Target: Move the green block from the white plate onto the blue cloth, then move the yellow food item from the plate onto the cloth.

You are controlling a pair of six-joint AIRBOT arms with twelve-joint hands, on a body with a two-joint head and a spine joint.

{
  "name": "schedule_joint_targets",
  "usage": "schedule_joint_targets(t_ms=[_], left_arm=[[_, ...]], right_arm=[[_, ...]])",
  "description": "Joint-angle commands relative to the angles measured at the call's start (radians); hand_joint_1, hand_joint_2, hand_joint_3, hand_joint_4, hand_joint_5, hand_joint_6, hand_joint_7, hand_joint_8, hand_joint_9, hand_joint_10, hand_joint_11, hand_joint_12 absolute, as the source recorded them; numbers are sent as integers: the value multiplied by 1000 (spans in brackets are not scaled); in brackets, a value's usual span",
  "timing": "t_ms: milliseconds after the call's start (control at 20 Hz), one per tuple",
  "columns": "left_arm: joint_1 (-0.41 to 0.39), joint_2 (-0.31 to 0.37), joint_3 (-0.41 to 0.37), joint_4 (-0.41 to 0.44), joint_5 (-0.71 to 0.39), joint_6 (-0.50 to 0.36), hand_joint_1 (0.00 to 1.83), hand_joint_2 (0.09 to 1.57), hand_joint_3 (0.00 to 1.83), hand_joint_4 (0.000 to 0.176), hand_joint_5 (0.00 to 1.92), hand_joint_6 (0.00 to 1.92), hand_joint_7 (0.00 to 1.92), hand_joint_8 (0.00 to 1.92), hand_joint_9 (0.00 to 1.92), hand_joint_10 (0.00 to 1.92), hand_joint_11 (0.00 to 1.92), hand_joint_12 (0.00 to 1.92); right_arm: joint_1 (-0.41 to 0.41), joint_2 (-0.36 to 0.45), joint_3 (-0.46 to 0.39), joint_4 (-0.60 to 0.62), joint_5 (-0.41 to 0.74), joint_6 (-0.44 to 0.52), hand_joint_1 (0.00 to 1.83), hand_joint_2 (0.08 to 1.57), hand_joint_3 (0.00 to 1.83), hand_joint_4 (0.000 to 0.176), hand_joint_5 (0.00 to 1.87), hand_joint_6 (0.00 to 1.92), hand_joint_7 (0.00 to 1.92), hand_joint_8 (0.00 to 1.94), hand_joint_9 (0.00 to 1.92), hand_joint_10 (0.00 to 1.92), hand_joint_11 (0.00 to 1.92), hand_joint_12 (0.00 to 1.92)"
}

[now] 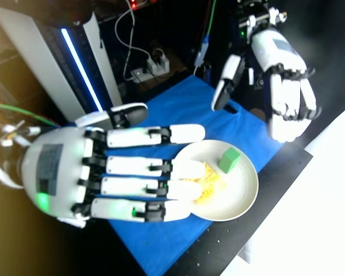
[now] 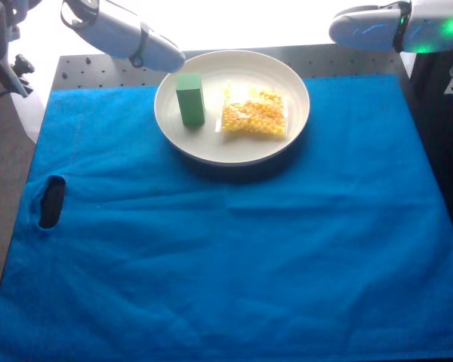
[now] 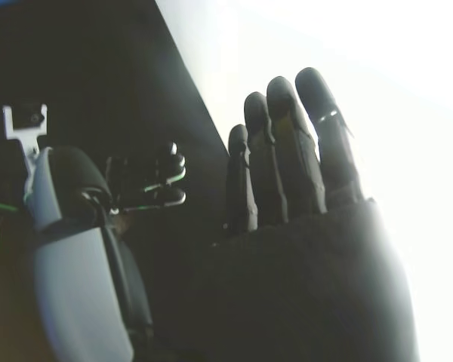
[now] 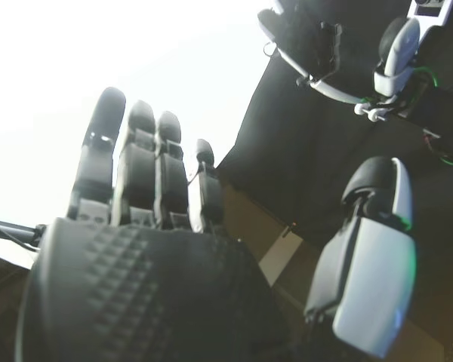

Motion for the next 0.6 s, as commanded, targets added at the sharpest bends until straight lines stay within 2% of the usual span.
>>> schedule_joint_targets(t_ms=[0,100,200,350,450,550], left_arm=[[-20,-10,5,-1,-70,-5,927,832,0,0,271,0,603,0,651,5,476,649],[-20,-26,12,27,-37,-5,909,802,0,0,275,0,574,0,665,2,445,739],[-20,-41,20,41,-17,-5,901,793,0,0,336,21,555,4,660,5,424,749],[-20,-76,41,62,13,-5,916,816,0,0,288,0,600,3,711,11,512,680],[-20,-107,56,99,43,-5,880,759,0,0,312,0,621,1,697,0,568,519],[-19,-120,63,113,51,-5,912,762,1,0,317,3,622,1,704,4,561,516]], right_arm=[[15,-2,3,22,117,5,542,727,0,103,148,2,264,14,264,4,0,880],[15,-3,3,20,117,5,567,746,0,111,162,5,267,6,238,2,0,840],[15,-4,3,20,117,5,568,747,0,100,156,1,266,2,234,1,0,889],[15,-6,3,20,117,5,574,732,0,94,144,1,269,1,223,1,0,821],[15,-8,4,19,117,5,578,749,0,91,135,0,265,1,204,2,0,709],[15,-8,4,18,117,5,568,753,1,93,140,2,264,0,205,2,0,706]])
